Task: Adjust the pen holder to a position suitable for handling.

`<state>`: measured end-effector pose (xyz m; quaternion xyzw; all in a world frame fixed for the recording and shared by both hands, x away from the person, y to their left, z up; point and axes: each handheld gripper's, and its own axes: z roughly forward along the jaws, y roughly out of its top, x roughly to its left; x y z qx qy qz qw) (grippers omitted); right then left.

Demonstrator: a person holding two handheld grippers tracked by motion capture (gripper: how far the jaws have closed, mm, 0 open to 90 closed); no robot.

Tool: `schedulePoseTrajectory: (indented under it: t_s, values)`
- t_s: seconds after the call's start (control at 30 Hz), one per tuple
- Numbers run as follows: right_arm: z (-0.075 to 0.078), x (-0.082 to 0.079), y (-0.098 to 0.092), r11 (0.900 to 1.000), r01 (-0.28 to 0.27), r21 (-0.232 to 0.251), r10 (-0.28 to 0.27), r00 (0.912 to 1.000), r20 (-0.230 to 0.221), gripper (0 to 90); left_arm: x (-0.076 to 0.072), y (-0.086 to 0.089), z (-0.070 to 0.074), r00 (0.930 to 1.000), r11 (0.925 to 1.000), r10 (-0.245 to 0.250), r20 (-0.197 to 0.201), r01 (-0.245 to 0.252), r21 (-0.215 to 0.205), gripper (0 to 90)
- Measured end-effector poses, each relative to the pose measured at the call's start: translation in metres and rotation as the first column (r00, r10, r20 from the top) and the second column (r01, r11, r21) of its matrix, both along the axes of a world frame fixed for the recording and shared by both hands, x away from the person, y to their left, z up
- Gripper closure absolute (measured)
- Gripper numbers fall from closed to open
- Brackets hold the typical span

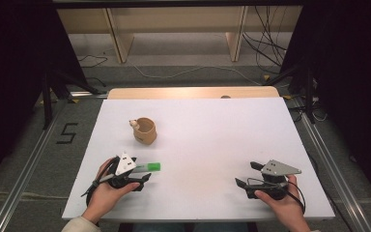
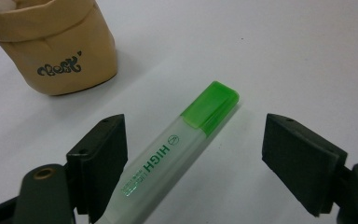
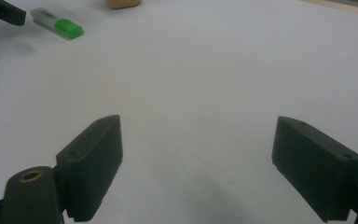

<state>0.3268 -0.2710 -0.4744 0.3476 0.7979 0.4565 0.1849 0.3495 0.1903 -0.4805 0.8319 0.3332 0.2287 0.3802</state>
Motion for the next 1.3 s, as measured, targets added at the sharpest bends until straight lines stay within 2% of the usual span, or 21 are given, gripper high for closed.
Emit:
schedulePoseTrajectory:
  t_s: [0.33,0.53,0.9,1.07,1.3]
  values:
    - [0.0002,0.0020,0.0007,1.000,0.010,-0.003,-0.010,0.9999,-0.004,17.0,0.0009,0.0008,-0.0012,1.0000,0.9999,-0.002,-0.001,0.002,-0.012,22.1]
    - [0.0001,0.0026,0.0009,1.000,0.005,-0.001,-0.005,1.0000,-0.002,17.0,0.0004,0.0017,0.0001,1.0000,1.0000,0.004,0.005,-0.004,0.000,22.2]
    - [-0.0004,0.0035,0.0014,1.000,0.009,0.005,-0.009,0.9999,0.004,17.0,0.0007,0.0024,-0.0006,0.9999,0.9998,0.016,0.006,-0.016,-0.013,23.8]
    - [0.0008,0.0050,-0.0007,1.000,0.018,0.004,-0.018,0.9998,0.005,17.0,-0.0013,0.0030,-0.0001,0.9999,0.9999,0.010,0.006,-0.010,-0.005,23.8]
    - [0.0011,0.0053,0.0005,1.000,0.013,0.006,-0.013,0.9999,0.004,17.0,-0.0011,0.0046,0.0004,0.9989,0.9993,0.036,0.029,-0.036,-0.001,27.1]
